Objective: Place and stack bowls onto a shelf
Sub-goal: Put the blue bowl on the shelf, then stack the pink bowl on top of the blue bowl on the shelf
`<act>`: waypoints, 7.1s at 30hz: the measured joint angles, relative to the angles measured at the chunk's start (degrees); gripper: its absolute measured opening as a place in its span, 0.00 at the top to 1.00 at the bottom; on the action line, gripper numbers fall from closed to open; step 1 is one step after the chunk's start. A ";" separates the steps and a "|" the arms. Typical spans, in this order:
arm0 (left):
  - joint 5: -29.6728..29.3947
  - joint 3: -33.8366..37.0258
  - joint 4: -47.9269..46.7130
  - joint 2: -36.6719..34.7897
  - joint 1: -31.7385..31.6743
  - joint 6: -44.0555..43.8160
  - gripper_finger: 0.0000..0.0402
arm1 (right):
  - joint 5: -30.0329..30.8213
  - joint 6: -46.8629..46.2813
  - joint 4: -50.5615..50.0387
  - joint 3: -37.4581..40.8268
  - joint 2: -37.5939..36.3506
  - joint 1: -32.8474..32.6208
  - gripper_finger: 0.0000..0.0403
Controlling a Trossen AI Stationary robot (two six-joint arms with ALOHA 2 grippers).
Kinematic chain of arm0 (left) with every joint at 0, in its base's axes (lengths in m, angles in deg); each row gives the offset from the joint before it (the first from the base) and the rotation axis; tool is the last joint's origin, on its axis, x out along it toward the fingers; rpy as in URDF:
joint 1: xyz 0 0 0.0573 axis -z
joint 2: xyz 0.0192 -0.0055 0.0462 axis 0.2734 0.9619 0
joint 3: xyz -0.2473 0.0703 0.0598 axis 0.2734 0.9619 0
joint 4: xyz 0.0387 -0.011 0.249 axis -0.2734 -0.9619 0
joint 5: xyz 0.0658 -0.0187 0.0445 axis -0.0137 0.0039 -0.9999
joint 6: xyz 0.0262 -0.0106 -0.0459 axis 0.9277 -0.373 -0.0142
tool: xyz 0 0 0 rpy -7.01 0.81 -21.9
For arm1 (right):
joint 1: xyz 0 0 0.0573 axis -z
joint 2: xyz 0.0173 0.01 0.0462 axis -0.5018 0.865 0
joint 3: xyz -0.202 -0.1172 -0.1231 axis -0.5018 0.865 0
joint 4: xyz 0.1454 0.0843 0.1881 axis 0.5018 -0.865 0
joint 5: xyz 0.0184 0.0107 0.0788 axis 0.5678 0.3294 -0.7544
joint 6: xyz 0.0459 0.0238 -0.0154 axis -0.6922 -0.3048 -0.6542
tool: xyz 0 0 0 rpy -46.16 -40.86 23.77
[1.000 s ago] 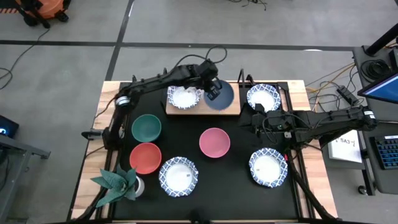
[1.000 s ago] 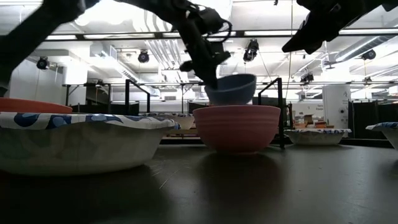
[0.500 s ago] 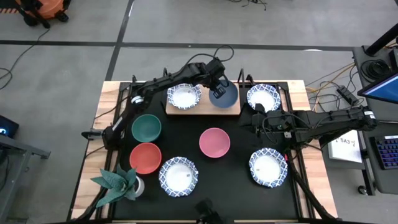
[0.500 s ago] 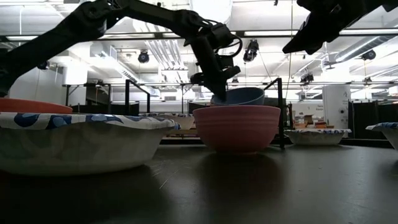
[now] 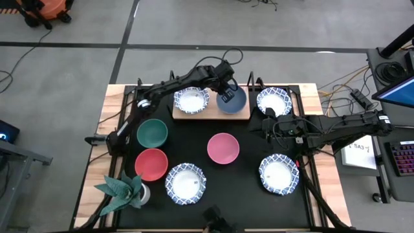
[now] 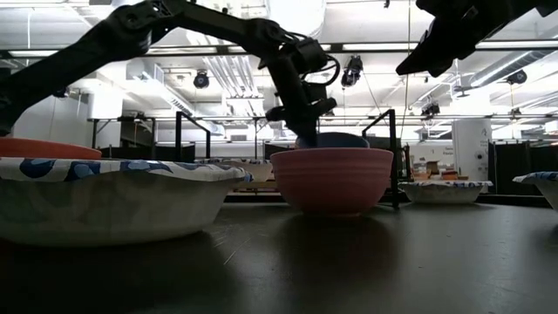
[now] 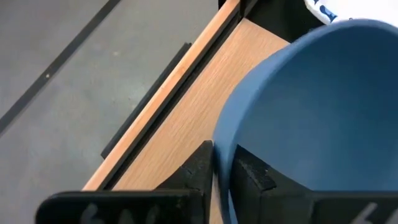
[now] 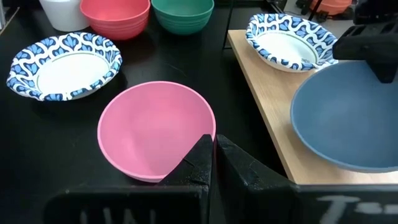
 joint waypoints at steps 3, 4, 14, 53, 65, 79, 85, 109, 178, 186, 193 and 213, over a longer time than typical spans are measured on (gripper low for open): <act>0.00 0.03 -0.01 0.49 -0.09 0.00 0.88 | 0.00 -0.03 0.00 0.00 0.00 0.00 0.98; 0.00 0.05 -0.01 0.59 -0.09 -0.01 0.87 | 0.00 -0.03 0.00 0.00 0.00 0.00 0.98; -0.02 -0.20 -0.05 0.58 -0.84 0.00 0.70 | 0.00 -0.60 -0.48 0.00 0.00 0.00 0.98; -0.42 36.68 5.75 -34.63 22.89 5.05 0.64 | 0.05 -20.94 6.08 10.75 0.69 0.00 0.98; -0.44 78.07 35.86 -62.78 30.43 7.56 0.64 | 0.61 -21.93 11.65 3.09 9.40 0.02 0.98; -7.19 93.24 45.06 -79.54 30.34 7.62 0.64 | 3.69 -40.03 -10.94 -19.27 30.65 2.98 0.98; -7.17 93.41 44.85 -80.57 30.34 7.45 0.64 | 3.58 -41.37 -18.51 -27.60 38.32 2.92 0.89; -7.17 93.10 44.51 -79.76 30.34 7.48 0.64 | 3.38 -50.99 -31.15 -35.97 53.80 2.91 0.54; -7.17 93.06 44.46 -79.70 30.34 8.81 0.64 | -7.52 -9.39 -42.55 -65.28 56.06 42.43 0.98; -7.17 93.08 44.46 -79.72 30.34 9.01 0.64 | -7.54 -9.18 -40.79 -65.11 58.45 42.39 0.98; -7.17 93.08 44.44 -79.72 30.33 9.14 0.64 | -7.54 -8.18 -40.92 -65.11 60.38 42.40 0.90; -7.17 93.08 44.45 -79.72 30.32 9.48 0.64 | -7.06 -10.18 -39.13 -65.65 56.84 42.11 0.67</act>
